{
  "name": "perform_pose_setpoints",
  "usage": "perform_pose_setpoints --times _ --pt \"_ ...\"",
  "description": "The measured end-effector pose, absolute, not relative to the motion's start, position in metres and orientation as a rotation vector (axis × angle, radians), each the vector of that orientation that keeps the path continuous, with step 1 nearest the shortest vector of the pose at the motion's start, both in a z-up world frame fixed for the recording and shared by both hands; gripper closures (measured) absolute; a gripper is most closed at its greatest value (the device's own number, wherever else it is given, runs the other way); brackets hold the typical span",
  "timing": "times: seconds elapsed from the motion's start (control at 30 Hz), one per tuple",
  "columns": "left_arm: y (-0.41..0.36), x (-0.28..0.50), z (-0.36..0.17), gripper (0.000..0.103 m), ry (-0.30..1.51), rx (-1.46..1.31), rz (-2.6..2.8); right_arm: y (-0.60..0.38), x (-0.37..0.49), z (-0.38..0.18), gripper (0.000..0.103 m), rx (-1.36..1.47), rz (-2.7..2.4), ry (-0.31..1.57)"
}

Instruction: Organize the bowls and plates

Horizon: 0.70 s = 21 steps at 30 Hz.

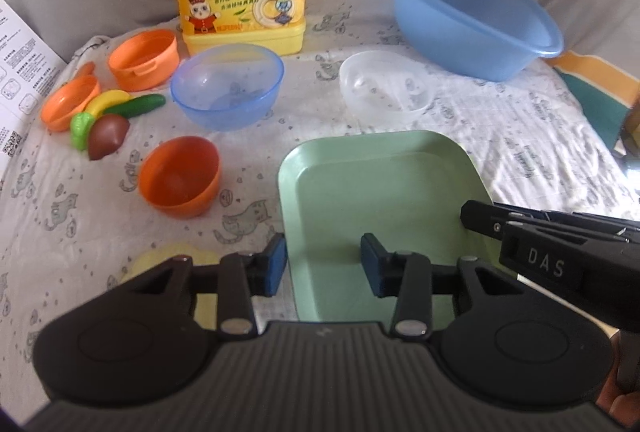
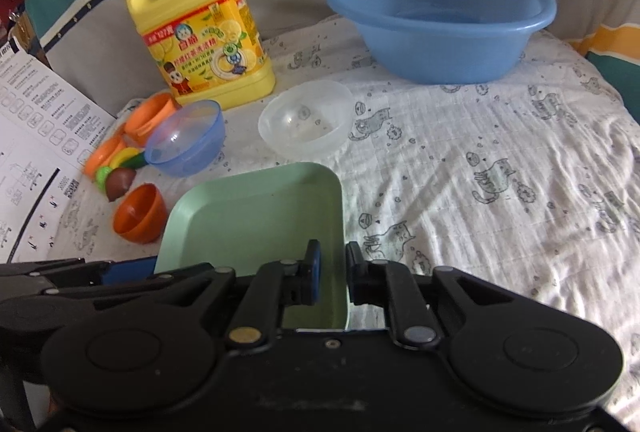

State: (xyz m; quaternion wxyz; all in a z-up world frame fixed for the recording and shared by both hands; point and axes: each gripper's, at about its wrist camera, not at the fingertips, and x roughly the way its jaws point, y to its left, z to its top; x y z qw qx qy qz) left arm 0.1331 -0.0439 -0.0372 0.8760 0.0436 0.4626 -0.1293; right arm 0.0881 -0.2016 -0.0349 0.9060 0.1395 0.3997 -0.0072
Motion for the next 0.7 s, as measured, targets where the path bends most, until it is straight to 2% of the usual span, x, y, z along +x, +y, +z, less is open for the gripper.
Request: perform_pose_setpoints --times 0.4,0.7 --pt "-0.07 0.071 -0.007 0.064 0.955 0.074 -0.375 -0.234 0.007 -0.003 0.088 0.324 -0.071 0.776" --pt "-0.094 0.034 -0.009 0.063 0.981 0.091 -0.443 -0.254 -0.04 0.001 0.088 0.338 -0.139 0.778"
